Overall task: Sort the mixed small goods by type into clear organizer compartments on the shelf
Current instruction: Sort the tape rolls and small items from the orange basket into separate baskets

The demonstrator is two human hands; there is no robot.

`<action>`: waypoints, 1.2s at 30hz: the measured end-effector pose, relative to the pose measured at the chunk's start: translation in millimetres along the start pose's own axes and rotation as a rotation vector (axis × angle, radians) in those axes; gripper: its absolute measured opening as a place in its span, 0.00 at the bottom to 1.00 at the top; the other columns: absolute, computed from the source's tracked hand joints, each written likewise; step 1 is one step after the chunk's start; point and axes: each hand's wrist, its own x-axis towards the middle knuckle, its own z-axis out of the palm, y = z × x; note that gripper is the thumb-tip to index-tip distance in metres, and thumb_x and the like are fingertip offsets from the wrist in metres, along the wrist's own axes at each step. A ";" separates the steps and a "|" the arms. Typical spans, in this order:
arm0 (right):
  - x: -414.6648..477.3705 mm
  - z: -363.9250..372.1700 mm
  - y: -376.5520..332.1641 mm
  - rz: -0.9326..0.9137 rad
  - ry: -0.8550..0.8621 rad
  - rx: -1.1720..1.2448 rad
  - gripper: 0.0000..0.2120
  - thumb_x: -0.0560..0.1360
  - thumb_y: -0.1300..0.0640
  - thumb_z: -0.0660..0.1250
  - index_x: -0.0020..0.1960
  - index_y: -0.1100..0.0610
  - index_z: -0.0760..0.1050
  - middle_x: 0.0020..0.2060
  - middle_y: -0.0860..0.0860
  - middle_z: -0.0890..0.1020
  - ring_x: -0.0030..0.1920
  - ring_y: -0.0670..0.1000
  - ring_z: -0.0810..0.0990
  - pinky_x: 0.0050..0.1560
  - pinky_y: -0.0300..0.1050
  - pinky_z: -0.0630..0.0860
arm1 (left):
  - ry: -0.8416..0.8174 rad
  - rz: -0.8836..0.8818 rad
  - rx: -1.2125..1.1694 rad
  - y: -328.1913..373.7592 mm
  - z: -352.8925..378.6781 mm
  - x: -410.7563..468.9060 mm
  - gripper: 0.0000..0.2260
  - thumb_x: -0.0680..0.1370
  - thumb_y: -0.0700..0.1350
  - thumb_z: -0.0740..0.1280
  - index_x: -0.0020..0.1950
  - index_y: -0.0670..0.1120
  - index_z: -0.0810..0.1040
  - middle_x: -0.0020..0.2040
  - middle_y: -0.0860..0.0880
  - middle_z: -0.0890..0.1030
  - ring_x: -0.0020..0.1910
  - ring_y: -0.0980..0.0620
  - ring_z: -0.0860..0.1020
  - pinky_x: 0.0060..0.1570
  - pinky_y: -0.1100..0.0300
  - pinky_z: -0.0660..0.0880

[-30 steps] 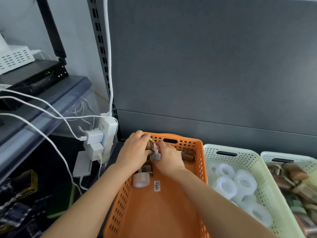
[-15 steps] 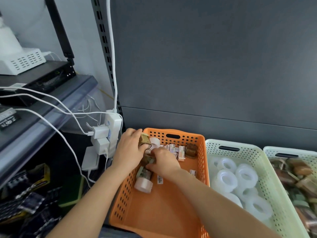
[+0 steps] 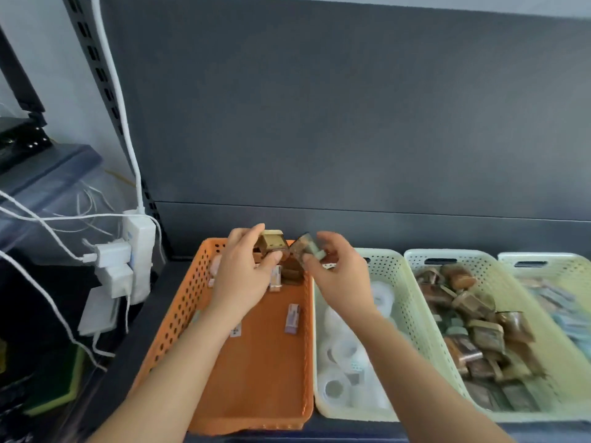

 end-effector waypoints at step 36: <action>-44.0 -199.9 128.2 -0.133 -0.214 -0.695 0.18 0.78 0.51 0.60 0.66 0.52 0.71 0.61 0.51 0.77 0.62 0.54 0.72 0.62 0.50 0.69 | -0.388 0.273 0.504 146.8 136.3 -97.4 0.20 0.81 0.54 0.59 0.70 0.49 0.71 0.74 0.51 0.65 0.74 0.51 0.59 0.72 0.53 0.55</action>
